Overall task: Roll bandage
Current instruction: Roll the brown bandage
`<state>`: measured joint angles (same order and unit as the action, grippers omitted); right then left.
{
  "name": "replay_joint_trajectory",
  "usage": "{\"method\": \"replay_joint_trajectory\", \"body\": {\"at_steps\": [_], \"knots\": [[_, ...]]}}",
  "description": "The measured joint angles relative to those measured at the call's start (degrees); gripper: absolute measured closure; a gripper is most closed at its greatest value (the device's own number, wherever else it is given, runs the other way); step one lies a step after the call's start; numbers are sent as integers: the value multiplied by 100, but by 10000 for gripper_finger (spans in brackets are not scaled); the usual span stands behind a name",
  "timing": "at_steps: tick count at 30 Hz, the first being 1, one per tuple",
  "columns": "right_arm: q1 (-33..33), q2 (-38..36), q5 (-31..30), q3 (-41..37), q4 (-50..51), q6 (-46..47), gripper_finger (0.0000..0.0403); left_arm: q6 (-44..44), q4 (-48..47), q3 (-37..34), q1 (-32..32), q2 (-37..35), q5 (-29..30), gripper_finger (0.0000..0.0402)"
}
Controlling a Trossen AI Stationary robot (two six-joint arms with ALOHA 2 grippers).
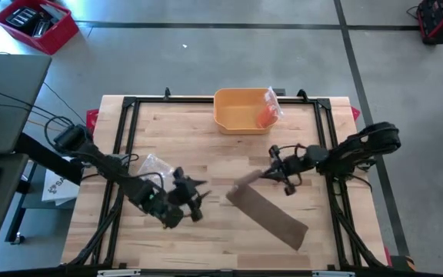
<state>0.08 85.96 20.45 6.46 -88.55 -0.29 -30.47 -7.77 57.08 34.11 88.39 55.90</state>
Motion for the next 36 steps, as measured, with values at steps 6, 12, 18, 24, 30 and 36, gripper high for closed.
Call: {"method": "replay_joint_trajectory", "body": {"at_steps": [6, 12, 18, 24, 30, 36], "knots": [[-143, -379, 918, 24, 34, 26, 403, 2883, 4078, -1, -108, 1025, -412, 275], [-162, -397, 975, 214, 172, 67, 403, 5036, 5002, 653, -230, 1768, -660, 282], [-163, -399, 963, 282, 255, 156, 403, 5134, 3111, 1735, -228, 1967, 239, 270], [-162, -412, 680, 282, 206, 180, 403, 4292, 1785, 2285, -223, 1964, 633, 255], [-162, -495, 631, 280, 214, 180, 403, 3827, 1500, 2298, -312, 1964, 638, 259], [-157, -709, 614, 278, 223, 186, 402, 3508, 1158, 2296, -443, 1964, 594, 267]]}}
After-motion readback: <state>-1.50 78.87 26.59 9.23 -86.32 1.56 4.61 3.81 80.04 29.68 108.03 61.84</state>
